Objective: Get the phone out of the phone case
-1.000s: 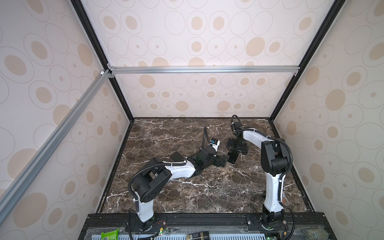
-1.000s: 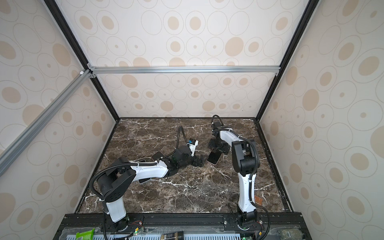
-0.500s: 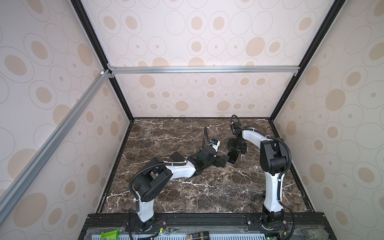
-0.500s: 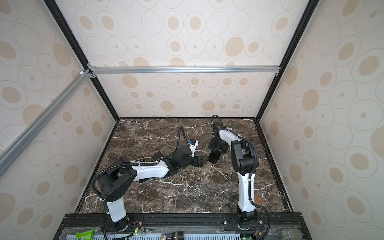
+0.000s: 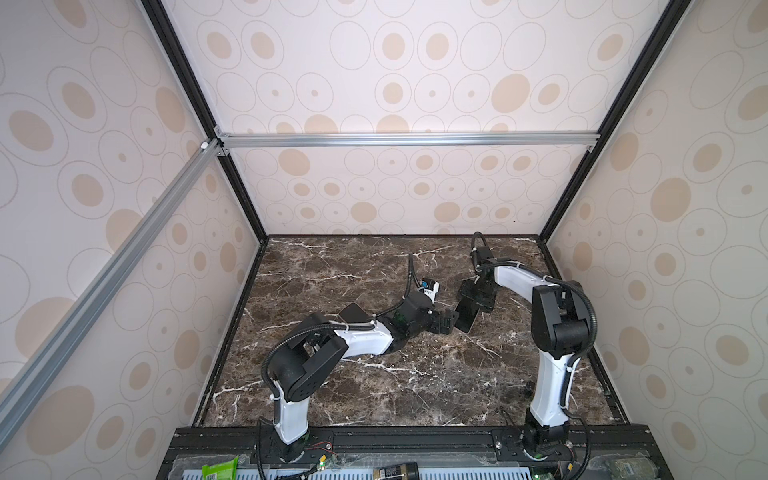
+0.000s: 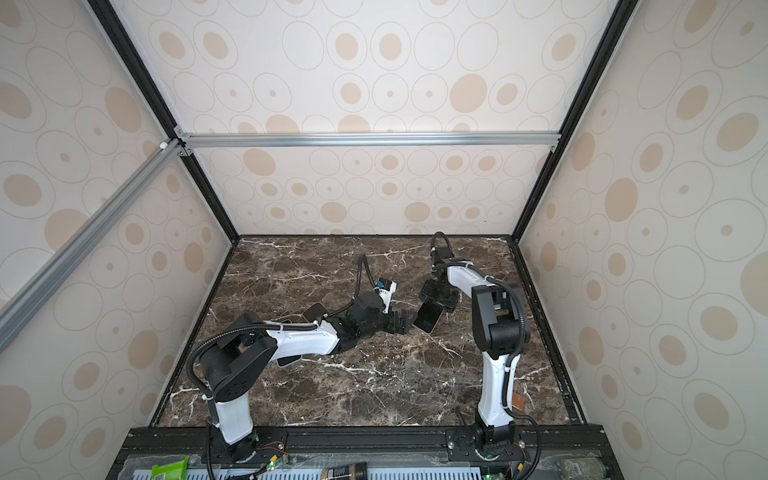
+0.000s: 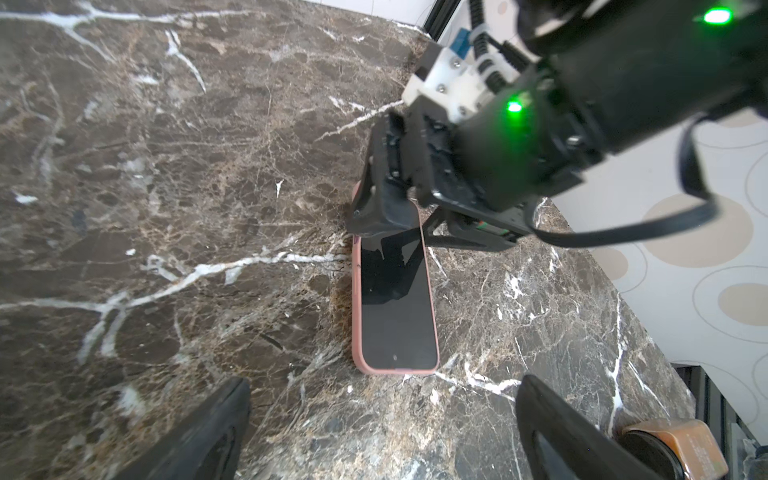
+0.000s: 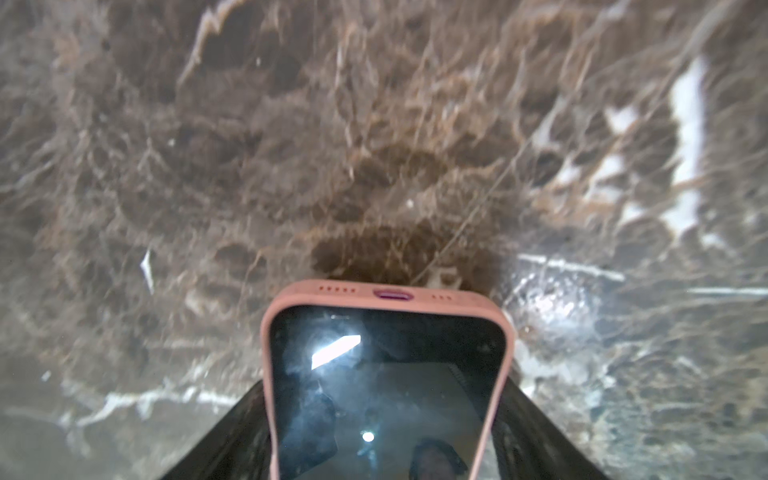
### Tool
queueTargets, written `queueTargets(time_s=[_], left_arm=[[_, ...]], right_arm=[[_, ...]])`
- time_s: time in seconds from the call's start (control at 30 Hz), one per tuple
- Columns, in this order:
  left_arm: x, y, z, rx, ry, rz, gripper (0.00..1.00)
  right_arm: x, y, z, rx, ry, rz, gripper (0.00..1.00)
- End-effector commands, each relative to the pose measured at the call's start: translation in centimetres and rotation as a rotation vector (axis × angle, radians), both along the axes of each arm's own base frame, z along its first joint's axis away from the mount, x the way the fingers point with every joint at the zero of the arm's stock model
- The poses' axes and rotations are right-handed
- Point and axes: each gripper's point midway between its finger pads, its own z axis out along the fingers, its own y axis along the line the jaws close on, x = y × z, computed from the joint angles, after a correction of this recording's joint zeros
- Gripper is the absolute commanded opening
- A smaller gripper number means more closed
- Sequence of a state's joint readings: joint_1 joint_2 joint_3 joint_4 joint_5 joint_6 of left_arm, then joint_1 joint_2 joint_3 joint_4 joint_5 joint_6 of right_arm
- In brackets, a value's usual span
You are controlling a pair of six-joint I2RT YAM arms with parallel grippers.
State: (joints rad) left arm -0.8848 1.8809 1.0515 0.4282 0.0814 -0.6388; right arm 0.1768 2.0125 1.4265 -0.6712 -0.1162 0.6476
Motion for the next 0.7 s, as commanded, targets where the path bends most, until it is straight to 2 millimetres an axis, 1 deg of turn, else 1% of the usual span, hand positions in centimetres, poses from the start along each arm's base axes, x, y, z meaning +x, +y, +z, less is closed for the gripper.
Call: queueTargets(time_s=[0.0,0.1,0.23,0.37,0.57,0.67], left_arm=[[-0.3,-1.3,0.2,-0.048,0.052,-0.013,0.99],[-0.6,-1.8,-0.1,-0.063,0.078,-0.031,0.99],[-0.8,-2.3,-0.9,-0.062,0.113,-0.051,0.98],[-1.1,-3.0,-1.8,-0.045,0.151,-0.078,0.95],[-1.3,-3.6,-3.1,-0.033,0.193,-0.100,0.86],[-1.6,-4.0,-3.5,-0.052,0.214,-0.116,0.78]], right_arm=[[-1.4,1.0,-0.1,0.119,0.006,0.024,0.77],[-2.2,1.1,0.0,0.187,-0.011,0.026,0.77],[-2.9,1.1,-0.4,0.324,-0.034,-0.030,0.76],[-3.4,1.1,-0.6,0.365,-0.046,-0.040,0.76],[-3.9,1.1,-0.5,0.381,-0.055,-0.044,0.76],[-4.1,1.1,-0.6,0.385,-0.054,-0.045,0.76]])
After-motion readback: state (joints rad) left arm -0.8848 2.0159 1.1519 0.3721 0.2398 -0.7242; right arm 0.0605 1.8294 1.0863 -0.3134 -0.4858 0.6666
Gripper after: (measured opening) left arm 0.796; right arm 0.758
